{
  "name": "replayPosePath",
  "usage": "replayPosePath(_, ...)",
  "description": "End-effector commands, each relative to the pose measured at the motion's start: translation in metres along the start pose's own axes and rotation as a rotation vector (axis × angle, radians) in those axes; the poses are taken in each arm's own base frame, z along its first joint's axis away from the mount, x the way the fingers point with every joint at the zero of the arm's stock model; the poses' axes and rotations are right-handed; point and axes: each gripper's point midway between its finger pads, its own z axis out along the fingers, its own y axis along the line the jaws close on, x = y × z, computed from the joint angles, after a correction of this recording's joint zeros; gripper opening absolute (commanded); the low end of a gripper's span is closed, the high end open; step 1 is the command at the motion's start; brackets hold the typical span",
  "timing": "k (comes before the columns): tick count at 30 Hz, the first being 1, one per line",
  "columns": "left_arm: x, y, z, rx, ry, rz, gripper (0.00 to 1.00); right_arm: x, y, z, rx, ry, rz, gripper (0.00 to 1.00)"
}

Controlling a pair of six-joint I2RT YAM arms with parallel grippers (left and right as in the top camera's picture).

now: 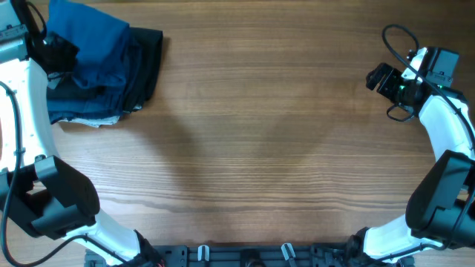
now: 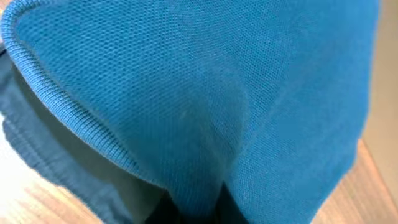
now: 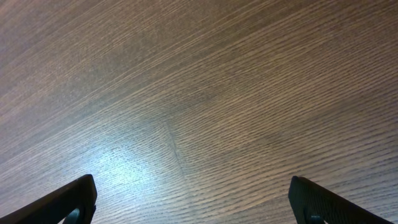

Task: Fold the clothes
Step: 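Lower the bundle onto the stack and open the left gripper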

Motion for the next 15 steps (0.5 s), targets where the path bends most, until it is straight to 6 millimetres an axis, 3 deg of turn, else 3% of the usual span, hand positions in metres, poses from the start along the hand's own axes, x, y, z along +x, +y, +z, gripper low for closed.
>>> replayPosePath(1, -0.008, 0.008, -0.017, -0.026, -0.034, -0.022, 0.89, -0.008, 0.003, -0.005, 0.005, -0.026, 0.004, 1.0)
replayPosePath(2, -0.01, 0.01, -0.017, -0.028, -0.034, -0.023, 0.97, -0.008, 0.003, -0.005, 0.005, -0.026, 0.004, 1.0)
replayPosePath(3, -0.013, 0.012, -0.02, -0.026, -0.042, -0.027, 0.99, -0.008, 0.003, -0.005, 0.005, -0.026, 0.004, 1.0)
replayPosePath(6, -0.019, 0.012, -0.038, 0.018, -0.06, -0.038, 0.98, -0.008, 0.003, -0.005, 0.005, -0.026, 0.004, 1.0)
replayPosePath(9, -0.028, -0.001, -0.069, 0.125, -0.105, -0.022, 0.93, -0.008, 0.003, -0.005, 0.005, -0.026, 0.004, 1.0)
replayPosePath(10, -0.031, -0.006, -0.079, 0.163, -0.125, -0.02, 0.86, -0.008, 0.003, -0.005, 0.005, -0.026, 0.005, 1.0)
replayPosePath(12, -0.037, -0.021, -0.096, 0.252, -0.157, 0.013, 0.57, -0.008, 0.003, -0.005, 0.005, -0.026, 0.004, 1.0)
replayPosePath(13, -0.038, -0.031, -0.102, 0.3, -0.167, 0.042, 0.26, -0.008, 0.003, -0.005, 0.005, -0.026, 0.004, 1.0)
replayPosePath(14, -0.039, -0.041, -0.105, 0.348, -0.17, 0.069, 0.15, -0.008, 0.003, -0.005, 0.005, -0.026, 0.004, 1.0)
replayPosePath(15, -0.039, -0.049, -0.107, 0.387, -0.168, 0.098, 0.11, -0.008, 0.003, -0.005, 0.005, -0.026, 0.004, 1.0)
